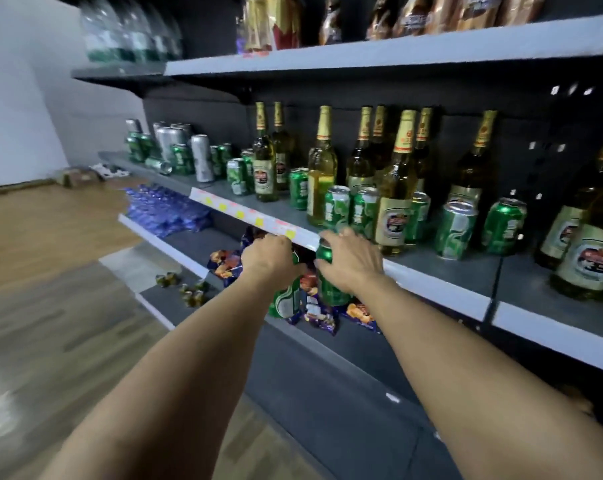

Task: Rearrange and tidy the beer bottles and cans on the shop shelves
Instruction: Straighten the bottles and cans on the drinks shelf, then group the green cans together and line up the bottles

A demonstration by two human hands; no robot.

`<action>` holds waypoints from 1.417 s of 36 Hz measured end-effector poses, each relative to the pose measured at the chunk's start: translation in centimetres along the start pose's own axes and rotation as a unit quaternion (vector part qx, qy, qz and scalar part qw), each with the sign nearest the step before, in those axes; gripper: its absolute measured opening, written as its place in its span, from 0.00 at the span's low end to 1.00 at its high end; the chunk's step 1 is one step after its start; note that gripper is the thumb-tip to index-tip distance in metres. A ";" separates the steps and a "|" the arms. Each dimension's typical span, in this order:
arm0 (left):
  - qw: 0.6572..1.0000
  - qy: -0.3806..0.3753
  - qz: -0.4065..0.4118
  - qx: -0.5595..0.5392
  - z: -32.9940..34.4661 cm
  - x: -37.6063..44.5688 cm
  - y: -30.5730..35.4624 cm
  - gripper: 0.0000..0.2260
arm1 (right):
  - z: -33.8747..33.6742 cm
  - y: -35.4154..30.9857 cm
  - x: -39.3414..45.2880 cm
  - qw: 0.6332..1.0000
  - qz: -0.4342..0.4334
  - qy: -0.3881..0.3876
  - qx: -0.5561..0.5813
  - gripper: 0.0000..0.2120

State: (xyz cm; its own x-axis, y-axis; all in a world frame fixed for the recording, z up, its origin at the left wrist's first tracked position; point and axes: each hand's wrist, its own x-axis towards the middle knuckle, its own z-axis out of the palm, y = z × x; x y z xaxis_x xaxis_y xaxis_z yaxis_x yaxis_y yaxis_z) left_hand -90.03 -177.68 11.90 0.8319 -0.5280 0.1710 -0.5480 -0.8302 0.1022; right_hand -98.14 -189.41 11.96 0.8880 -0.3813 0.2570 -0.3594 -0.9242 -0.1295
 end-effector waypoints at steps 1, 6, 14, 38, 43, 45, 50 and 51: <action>1.000 -0.004 -0.016 -0.008 0.5 -0.1 -1.6 0.23 | 0.9 -1.6 0.5 1.000 -0.006 -0.018 0.002 0.26; 0.997 -0.029 -0.071 -0.007 2.9 -0.5 -10.5 0.18 | 6.1 -10.0 3.1 0.995 -0.021 -0.092 0.030 0.27; 0.989 -0.077 -0.124 0.002 6.9 0.3 -26.1 0.22 | 13.8 -23.9 8.1 0.985 -0.059 -0.156 0.034 0.22; 0.976 -0.104 -0.190 0.004 10.6 19.3 -51.9 0.19 | 28.1 -44.8 32.2 0.966 -0.129 -0.221 0.025 0.19; 0.977 -0.099 -0.187 0.003 9.9 25.9 -55.5 0.21 | 28.7 -47.3 39.3 0.968 -0.125 -0.216 0.032 0.21; 0.978 -0.098 -0.184 0.004 9.7 28.5 -57.1 0.21 | 28.8 -48.3 41.8 0.969 -0.126 -0.209 0.030 0.20; 0.985 -0.075 -0.155 0.009 9.0 35.2 -61.2 0.21 | 29.4 -50.8 48.3 0.976 -0.117 -0.182 0.036 0.27; 0.987 -0.064 -0.146 0.008 8.8 36.6 -62.1 0.21 | 29.4 -51.3 49.6 0.978 -0.116 -0.173 0.035 0.28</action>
State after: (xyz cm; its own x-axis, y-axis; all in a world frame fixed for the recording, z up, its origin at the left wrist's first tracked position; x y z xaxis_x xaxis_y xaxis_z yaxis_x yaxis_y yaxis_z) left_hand -24.77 -147.05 3.21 0.9591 -0.2830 0.0121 -0.2825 -0.9526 0.1126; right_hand -27.22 -160.26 3.15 0.9914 -0.1210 -0.0502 -0.1280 -0.9763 -0.1743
